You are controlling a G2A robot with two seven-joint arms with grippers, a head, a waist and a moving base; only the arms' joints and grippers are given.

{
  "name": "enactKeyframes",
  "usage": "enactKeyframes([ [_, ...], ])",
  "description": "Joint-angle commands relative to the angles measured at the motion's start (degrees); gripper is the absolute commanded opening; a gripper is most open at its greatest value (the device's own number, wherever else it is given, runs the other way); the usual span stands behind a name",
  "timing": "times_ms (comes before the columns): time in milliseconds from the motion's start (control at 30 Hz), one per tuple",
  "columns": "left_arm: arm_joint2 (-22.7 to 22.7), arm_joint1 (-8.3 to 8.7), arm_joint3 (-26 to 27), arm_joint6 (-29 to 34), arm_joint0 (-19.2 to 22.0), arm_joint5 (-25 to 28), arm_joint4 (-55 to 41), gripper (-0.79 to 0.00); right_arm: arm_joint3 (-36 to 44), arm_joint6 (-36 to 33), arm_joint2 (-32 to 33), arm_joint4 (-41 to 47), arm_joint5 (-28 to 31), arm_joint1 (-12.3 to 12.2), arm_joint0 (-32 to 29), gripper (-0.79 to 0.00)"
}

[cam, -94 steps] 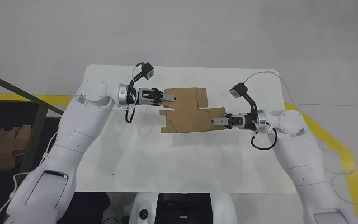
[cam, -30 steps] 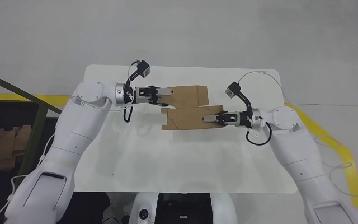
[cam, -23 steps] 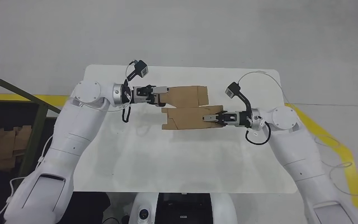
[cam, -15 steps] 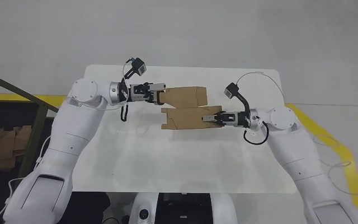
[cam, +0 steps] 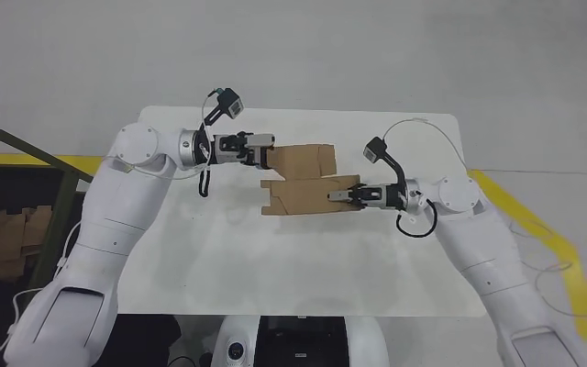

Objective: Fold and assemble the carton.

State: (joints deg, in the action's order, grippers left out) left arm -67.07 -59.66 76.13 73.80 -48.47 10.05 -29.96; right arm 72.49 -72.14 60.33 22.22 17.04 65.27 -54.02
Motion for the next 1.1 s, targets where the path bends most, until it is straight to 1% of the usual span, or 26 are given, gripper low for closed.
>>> enactKeyframes([
  [0, 0.52, -0.13, -0.11, -0.22, 0.29, 0.01, 0.03, 0.000, 0.75, -0.08, 0.19, 0.10, -0.13, -0.10, -0.23, -0.785],
  [233, 1.05, -0.17, -0.75, -0.91, 0.87, 0.13, 1.62, 0.000, 2.64, 0.17, 1.40, 0.20, -0.64, -0.59, -1.32, -0.785],
  [733, 1.53, -0.04, 0.00, -2.07, 0.64, 0.94, 4.56, 0.000, 4.67, 1.19, 1.63, 0.18, -1.59, -0.93, -2.14, -0.785],
  [767, 1.51, -0.01, 0.02, -2.14, 0.60, 0.97, 4.82, -0.043, 4.65, 1.29, 1.64, 0.28, -1.67, -0.94, -2.18, -0.785],
  [800, 1.50, 0.02, 0.03, -2.22, 0.56, 0.97, 5.17, -0.120, 4.68, 1.38, 1.65, 0.39, -1.65, -0.94, -2.19, -0.785],
  [833, 1.45, 0.06, 0.02, -2.39, 0.51, 0.96, 5.57, -0.231, 4.68, 1.39, 1.64, 0.40, -1.62, -0.95, -2.20, -0.785],
  [900, 1.43, 0.14, 0.03, -2.56, 0.30, 0.86, 6.16, -0.314, 4.67, 1.57, 1.69, 0.52, -1.56, -0.98, -2.23, -0.785],
  [933, 1.42, 0.18, 0.00, -2.59, 0.20, 0.75, 6.48, -0.376, 4.69, 1.57, 1.69, 0.54, -1.55, -0.99, -2.24, -0.785],
  [967, 1.45, 0.23, 0.03, -2.56, 0.15, 0.70, 7.04, -0.413, 4.70, 1.57, 1.69, 0.55, -1.55, -1.00, -2.25, -0.785],
  [1067, 1.28, 0.34, 0.02, -2.85, -0.16, 0.57, 7.47, -0.468, 4.76, 1.76, 1.73, 0.67, -1.57, -1.04, -2.27, -0.785],
])
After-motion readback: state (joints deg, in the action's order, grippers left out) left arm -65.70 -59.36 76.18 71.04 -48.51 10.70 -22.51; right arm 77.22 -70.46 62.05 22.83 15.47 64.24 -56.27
